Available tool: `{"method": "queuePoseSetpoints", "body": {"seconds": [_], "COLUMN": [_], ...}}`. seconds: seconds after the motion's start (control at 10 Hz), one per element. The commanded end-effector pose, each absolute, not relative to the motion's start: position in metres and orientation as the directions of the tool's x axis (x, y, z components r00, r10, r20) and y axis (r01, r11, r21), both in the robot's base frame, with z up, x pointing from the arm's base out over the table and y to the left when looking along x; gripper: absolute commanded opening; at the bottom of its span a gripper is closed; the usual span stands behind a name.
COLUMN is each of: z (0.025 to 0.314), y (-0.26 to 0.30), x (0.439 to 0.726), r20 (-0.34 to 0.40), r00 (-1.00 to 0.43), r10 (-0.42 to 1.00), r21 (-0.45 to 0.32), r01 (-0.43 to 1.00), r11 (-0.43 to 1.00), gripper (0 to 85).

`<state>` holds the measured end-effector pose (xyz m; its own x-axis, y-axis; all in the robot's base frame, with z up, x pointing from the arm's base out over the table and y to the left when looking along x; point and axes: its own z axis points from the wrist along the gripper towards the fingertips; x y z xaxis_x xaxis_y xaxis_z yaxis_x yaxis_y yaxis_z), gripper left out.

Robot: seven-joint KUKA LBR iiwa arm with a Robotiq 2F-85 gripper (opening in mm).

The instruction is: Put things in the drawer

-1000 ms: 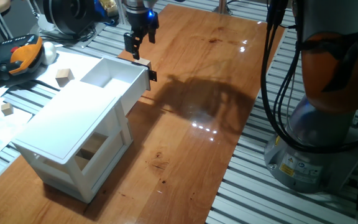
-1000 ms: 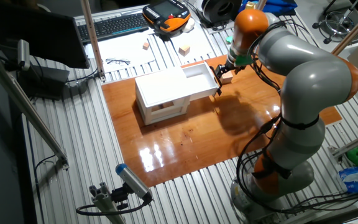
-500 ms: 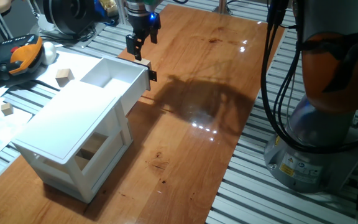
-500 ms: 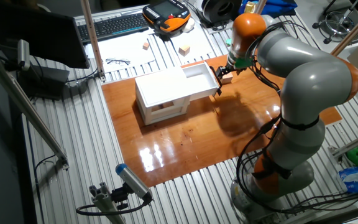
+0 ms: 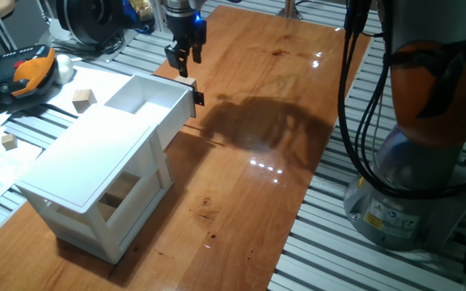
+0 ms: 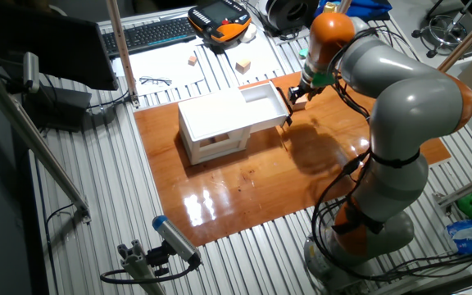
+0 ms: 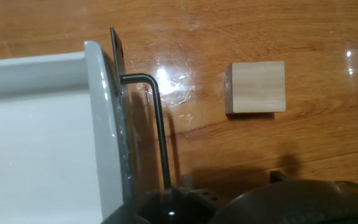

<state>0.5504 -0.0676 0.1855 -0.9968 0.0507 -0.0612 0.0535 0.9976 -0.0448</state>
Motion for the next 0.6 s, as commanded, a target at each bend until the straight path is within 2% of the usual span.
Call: {"method": "queuePoseSetpoints", "body": {"seconds": [0.0,0.5], "z": [0.1855,0.1855], "y": [-0.0676,-0.0676], "x": [0.5503,0.5503], "r20": [-0.061,-0.057], "r00": [-0.997,-0.99], "r10": [0.055,0.126], "r21": [-0.044,0.006], "r01": [0.058,0.126], "r11": [0.997,0.992], "gripper": [0.0,0.0]}}
